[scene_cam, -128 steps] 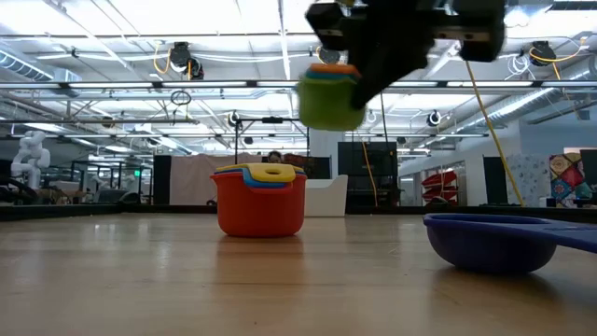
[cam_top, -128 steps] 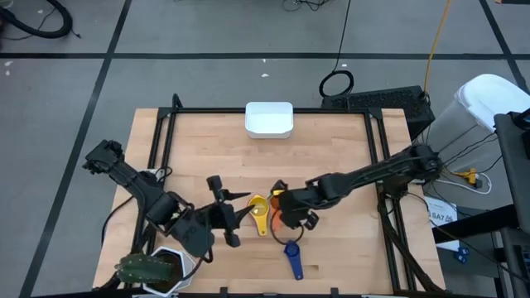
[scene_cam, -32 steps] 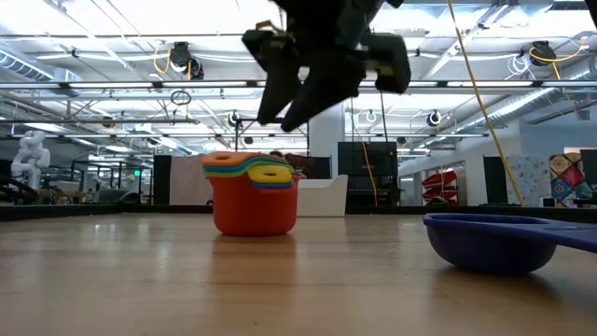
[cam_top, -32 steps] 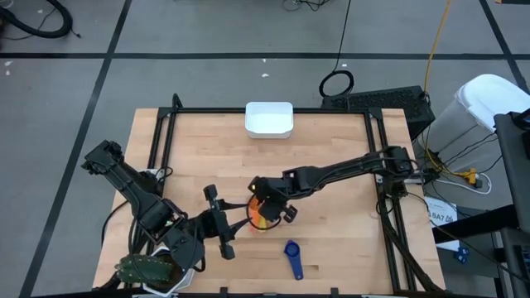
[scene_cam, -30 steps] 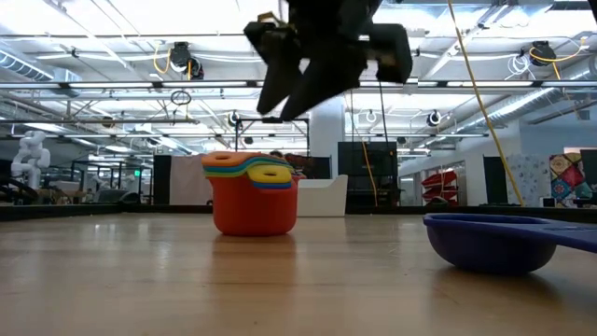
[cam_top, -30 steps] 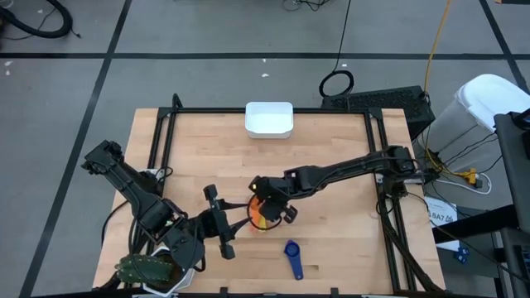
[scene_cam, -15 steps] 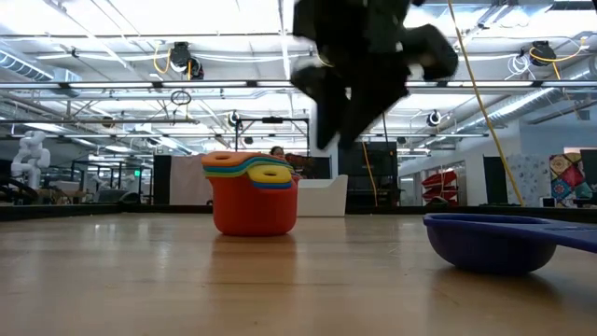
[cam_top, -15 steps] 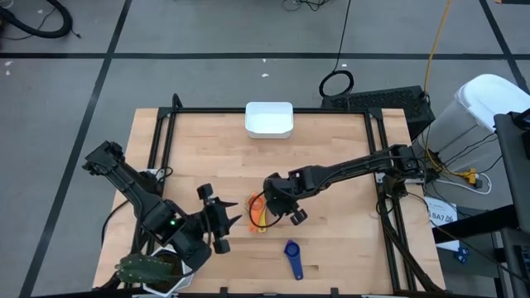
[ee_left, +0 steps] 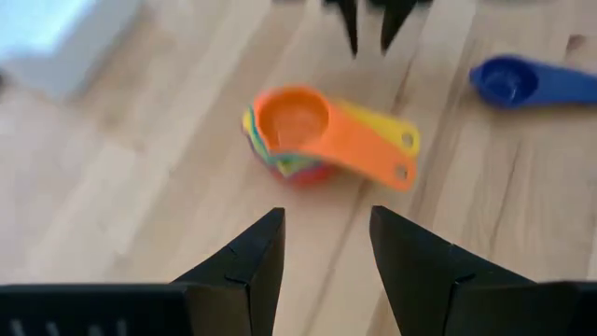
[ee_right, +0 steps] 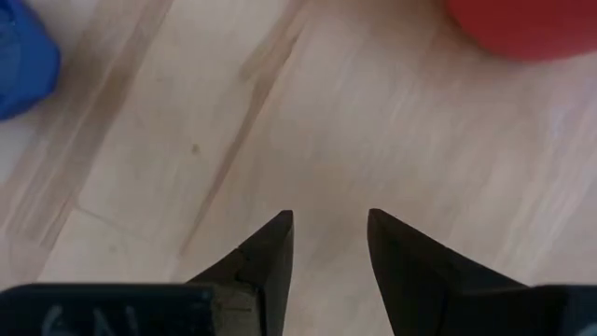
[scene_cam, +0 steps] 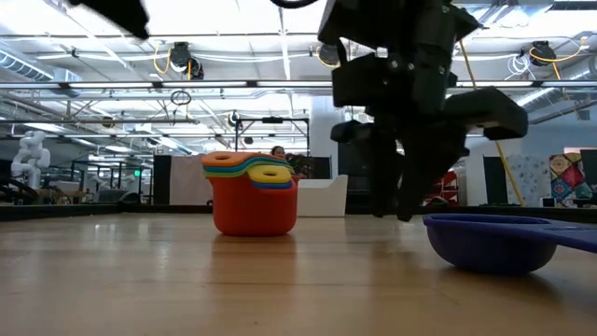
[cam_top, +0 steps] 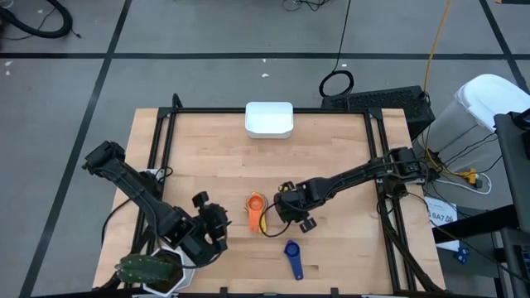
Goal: Nest measuring cups in basket
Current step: Adjust the measuring cups
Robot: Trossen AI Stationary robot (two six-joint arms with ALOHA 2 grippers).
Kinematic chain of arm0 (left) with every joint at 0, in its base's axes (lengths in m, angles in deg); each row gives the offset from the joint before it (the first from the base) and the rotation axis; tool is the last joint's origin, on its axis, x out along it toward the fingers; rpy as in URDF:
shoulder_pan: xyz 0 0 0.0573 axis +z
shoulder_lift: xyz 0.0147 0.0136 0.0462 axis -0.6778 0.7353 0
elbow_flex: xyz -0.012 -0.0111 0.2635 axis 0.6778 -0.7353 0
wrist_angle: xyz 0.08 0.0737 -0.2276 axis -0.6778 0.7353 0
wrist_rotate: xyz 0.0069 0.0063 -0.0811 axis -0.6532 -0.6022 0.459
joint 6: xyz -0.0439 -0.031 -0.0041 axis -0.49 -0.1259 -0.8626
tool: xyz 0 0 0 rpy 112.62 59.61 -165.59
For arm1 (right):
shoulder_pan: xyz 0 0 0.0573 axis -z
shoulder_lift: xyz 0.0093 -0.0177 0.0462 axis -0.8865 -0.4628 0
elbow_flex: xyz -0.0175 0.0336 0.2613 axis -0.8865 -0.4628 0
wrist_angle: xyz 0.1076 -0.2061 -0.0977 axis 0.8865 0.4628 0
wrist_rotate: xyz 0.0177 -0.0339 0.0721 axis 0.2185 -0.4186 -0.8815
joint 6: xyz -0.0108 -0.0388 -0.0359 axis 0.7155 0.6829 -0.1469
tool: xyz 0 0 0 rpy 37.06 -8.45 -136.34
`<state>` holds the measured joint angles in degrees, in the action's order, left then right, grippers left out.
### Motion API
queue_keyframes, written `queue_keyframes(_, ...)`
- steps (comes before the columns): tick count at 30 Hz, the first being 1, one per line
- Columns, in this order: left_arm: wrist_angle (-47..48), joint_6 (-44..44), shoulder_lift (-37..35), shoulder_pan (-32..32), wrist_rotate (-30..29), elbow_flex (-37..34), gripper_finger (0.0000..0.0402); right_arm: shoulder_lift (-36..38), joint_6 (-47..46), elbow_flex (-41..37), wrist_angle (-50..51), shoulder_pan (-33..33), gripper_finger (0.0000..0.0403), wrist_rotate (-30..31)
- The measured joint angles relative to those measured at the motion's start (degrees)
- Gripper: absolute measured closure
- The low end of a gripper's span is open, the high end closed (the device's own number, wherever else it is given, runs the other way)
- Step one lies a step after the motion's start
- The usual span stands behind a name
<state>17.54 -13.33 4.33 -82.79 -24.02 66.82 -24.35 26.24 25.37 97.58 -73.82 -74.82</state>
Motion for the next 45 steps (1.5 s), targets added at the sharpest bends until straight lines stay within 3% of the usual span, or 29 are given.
queue_keyframes(5, -4.93, -5.32, 0.0, -0.04, 3.72, -5.5, 0.0238, 3.71, -0.08, -3.57, -2.37, -1.51, 0.0273, 0.16)
queue_keyframes(11, -15.97, -5.79, 0.0, 0.86, 5.15, -12.42, 0.0238, 9.83, -0.52, -8.52, -16.15, -3.75, 0.0273, 0.09)
queue_keyframes(19, -29.58, -4.93, -0.02, 3.23, 7.07, -20.06, 0.0238, 9.57, -0.69, -9.86, -21.7, -7.07, 0.0273, -0.07)
queue_keyframes(26, -32.64, -4.74, -0.02, 5.08, 7.44, -24.43, 0.0238, 9.59, -3.71, -9.99, -24.75, -6.94, 0.0273, 0.03)
queue_keyframes(29, -35.67, -3.63, -0.02, 5.95, 7.42, -25.69, 0.0238, 7.92, -4.01, -10.79, -31.11, -6.37, 0.0273, -0.05)
queue_keyframes(45, -38.98, -0.36, -0.02, 7.88, 7.4, -25.78, 0.0238, 1.13, -7.95, -11.11, -37.67, -5.09, 0.0273, 1.32)
